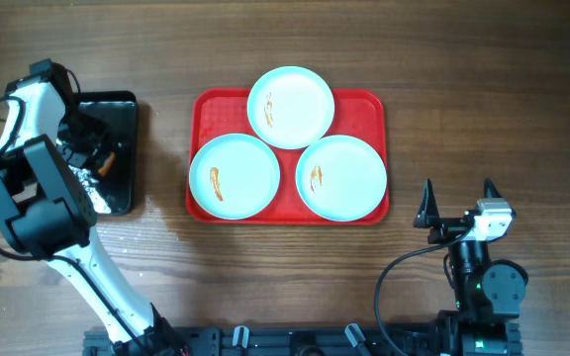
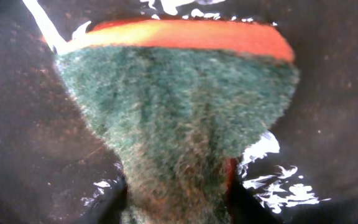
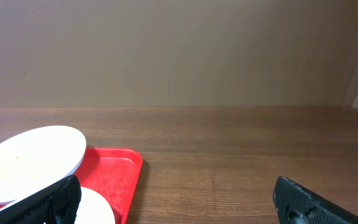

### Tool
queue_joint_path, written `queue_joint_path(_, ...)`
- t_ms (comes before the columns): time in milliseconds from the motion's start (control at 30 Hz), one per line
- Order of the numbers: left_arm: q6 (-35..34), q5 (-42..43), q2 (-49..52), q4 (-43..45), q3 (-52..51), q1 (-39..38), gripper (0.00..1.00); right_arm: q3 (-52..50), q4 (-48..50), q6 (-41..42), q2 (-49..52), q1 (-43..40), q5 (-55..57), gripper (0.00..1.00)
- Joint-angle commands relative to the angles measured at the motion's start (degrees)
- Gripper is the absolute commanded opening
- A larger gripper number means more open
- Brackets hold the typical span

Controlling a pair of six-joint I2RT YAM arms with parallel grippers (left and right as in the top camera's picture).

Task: Clean dirty plates on tray and stack at the side
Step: 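Lower the left gripper and grasp the green-orange sponge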

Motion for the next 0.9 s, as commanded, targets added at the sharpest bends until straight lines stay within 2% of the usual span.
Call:
queue_joint_path(0,0.15,0.98,0.48,-0.09,-1.79,-0.13,0.17,-0.07,0.11,1.14,-0.5,-0.2,0.81,1.0)
queue_joint_path(67,0.15,1.01,0.46,-0.11,-1.79,-0.13,0.04,-0.07,0.11,1.14,-0.5,-0.2,0.81,1.0)
queue_joint_path(300,0.2,4.83,-0.57,-0.31,-0.85,-0.09,0.04,-0.07,0.11,1.16,-0.5,-0.2,0.81,1.0)
queue_joint_path(333,0.2,4.79,-0.7,-0.26,-0.66,-0.09,0.13,-0.07,0.11,1.16,-0.5,-0.2,0.81,1.0)
queue_joint_path(367,0.22,4.79,-0.81,-0.13,-0.57,-0.09,0.49,-0.07,0.11,1.11,-0.5,-0.2,0.81,1.0)
queue_joint_path(400,0.22,4.63,-0.85,0.26,-0.57,-0.07,1.0,-0.07,0.11,1.14,-0.5,-0.2,0.81,1.0)
queue_joint_path(600,0.17,-2.89,-0.83,4.28,-0.57,0.68,1.0,-0.07,0.11,1.14,-0.5,-0.2,0.81,1.0)
queue_joint_path(867,0.2,-3.45,-0.79,10.14,-0.68,0.83,1.0,-0.07,0.11,1.14,-0.5,-0.2,0.81,1.0)
